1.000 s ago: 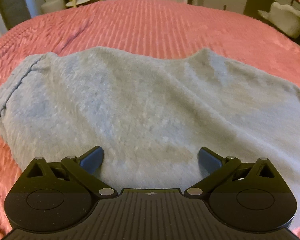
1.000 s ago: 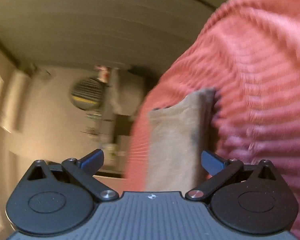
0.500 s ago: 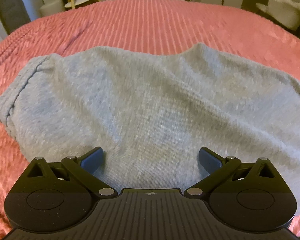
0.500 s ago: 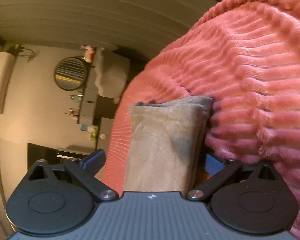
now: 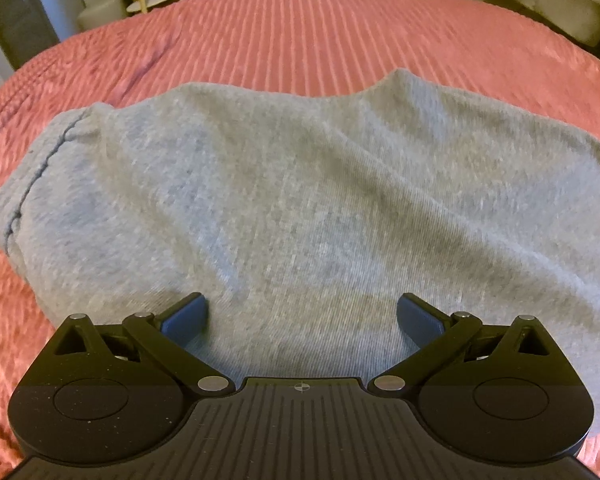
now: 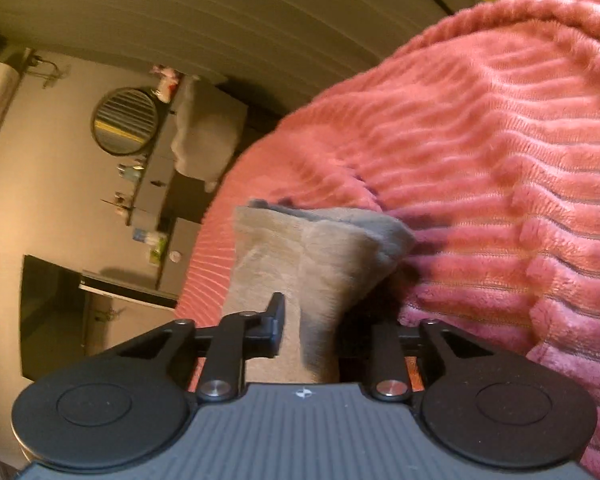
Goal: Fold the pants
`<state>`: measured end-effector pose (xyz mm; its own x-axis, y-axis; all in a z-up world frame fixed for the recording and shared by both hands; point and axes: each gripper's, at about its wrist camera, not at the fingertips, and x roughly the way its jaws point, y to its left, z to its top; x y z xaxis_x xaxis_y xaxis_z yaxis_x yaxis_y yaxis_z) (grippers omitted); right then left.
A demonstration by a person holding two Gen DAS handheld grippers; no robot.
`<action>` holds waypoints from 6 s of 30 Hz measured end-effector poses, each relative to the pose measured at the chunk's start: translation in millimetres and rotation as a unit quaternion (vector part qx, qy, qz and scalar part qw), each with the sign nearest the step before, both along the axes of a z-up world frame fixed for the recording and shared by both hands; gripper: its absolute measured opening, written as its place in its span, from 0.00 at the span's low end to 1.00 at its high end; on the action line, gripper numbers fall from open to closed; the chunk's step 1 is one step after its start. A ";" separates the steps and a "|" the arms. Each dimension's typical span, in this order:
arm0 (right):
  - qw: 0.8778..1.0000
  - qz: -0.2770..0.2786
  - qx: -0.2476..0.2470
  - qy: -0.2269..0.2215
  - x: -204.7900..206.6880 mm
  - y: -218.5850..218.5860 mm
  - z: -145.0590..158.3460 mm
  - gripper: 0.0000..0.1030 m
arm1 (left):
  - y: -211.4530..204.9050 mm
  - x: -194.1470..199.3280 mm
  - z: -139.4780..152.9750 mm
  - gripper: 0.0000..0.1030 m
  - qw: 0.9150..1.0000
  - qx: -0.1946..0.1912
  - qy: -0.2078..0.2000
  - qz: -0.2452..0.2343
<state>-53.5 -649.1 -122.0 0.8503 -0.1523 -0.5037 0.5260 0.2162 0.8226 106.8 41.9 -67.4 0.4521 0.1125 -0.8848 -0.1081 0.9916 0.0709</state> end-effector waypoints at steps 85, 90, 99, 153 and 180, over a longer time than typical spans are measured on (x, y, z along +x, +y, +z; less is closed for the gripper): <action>0.840 0.450 -0.260 0.158 125.6 410.7 58.4 0.96 | -63.6 59.9 29.5 0.97 0.962 -0.217 -0.064 -0.151; 0.846 0.443 -0.255 0.150 121.1 406.2 59.5 0.96 | -81.8 96.3 11.8 0.75 0.953 -0.255 -0.021 -0.162; 0.870 0.428 -0.213 0.120 119.5 387.0 57.4 0.96 | -69.5 107.8 2.6 0.36 0.943 -0.291 -0.060 -0.151; 0.881 0.432 -0.133 0.141 115.7 426.1 65.2 0.25 | 68.6 38.8 48.3 0.54 0.971 -0.172 -0.166 0.023; 0.841 0.453 -0.241 0.172 175.3 424.9 56.7 0.85 | 242.2 -38.5 2.2 0.83 0.948 -0.229 -0.087 0.204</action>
